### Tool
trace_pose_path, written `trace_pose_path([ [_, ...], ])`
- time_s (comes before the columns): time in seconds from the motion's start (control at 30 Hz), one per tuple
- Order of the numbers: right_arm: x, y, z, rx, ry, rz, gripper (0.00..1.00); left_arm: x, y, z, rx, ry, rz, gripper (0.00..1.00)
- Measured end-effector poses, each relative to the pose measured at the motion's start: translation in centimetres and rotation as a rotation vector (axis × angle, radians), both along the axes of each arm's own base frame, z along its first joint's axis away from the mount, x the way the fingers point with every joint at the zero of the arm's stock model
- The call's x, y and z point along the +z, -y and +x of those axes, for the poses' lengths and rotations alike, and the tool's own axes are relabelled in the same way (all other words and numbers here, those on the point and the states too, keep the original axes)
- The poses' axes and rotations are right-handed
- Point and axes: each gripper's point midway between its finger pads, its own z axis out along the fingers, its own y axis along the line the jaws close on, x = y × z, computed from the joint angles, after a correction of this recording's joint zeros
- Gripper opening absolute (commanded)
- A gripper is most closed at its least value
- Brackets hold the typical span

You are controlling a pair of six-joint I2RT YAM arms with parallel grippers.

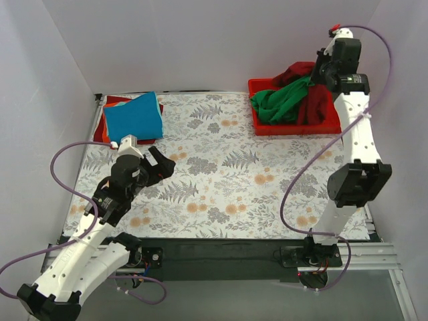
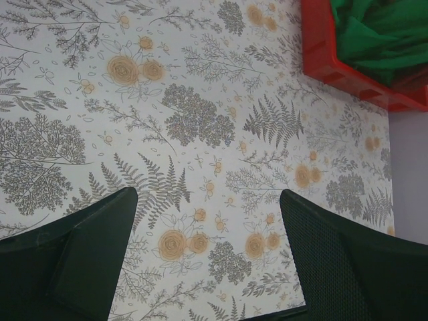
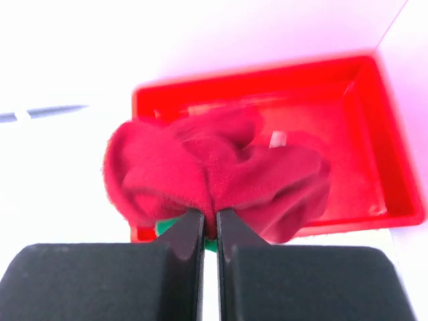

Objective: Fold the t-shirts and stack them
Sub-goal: Grab the tshirt from the pile

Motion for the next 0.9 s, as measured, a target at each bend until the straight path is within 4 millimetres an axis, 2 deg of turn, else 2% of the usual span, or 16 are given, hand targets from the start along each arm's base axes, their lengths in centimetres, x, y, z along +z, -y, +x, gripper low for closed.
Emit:
trace_pose_path([
  [0.07,2.9,0.2,-1.5,-0.006,0.07,-0.005,0.01,0.0,0.1,0.0,-0.004,0.0,-0.003,0.87],
  [0.1,3.6,0.3,-2.0,-0.009,0.091,-0.007,0.01,0.0,0.1,-0.1,-0.006,-0.001,-0.005,0.87],
  [0.13,4.2,0.2,-2.3,-0.008,0.11,-0.01,0.01,0.0,0.2,-0.1,-0.009,-0.002,-0.008,0.87],
  [0.2,3.9,0.1,-2.0,-0.002,0.115,-0.013,0.01,0.0,0.4,-0.2,-0.018,-0.004,-0.014,0.87],
  [0.27,2.2,0.1,-0.5,0.002,0.094,-0.015,0.01,0.1,0.6,-0.3,-0.028,-0.006,-0.019,0.87],
  [0.33,-0.8,0.0,1.3,0.002,0.042,-0.015,0.01,0.1,0.6,-0.4,-0.034,-0.008,-0.022,0.87],
  [0.43,-6.4,0.0,4.0,0.002,-0.057,-0.016,0.01,0.1,0.5,-0.7,-0.036,-0.009,-0.026,0.87],
  [0.53,-9.9,0.0,5.8,0.001,-0.117,-0.013,0.03,0.6,0.4,-1.1,-0.032,0.005,-0.041,0.87],
  [0.57,-10.7,-0.1,6.2,0.004,-0.127,-0.009,0.21,0.9,0.3,-1.3,-0.03,0.014,-0.05,0.87],
  [0.6,-11.3,-0.2,6.4,0.006,-0.138,-0.003,0.33,1.2,0.3,-1.4,-0.029,0.022,-0.057,0.87],
  [0.63,-11.6,-0.4,6.4,0.013,-0.144,0.004,0.52,1.4,0.2,-1.6,-0.027,0.03,-0.065,0.87],
  [0.67,-11.7,-0.5,6.3,0.017,-0.148,0.01,0.59,1.5,0.1,-1.7,-0.026,0.033,-0.069,0.87],
  [0.73,-11.5,-0.7,6.2,0.025,-0.147,0.011,0.64,1.6,0.0,-1.9,-0.02,0.031,-0.075,0.87],
  [0.9,-11.8,-0.2,5.5,0.015,-0.159,0.004,0.66,1.0,-0.3,-2.2,-0.01,0.008,-0.064,0.87],
])
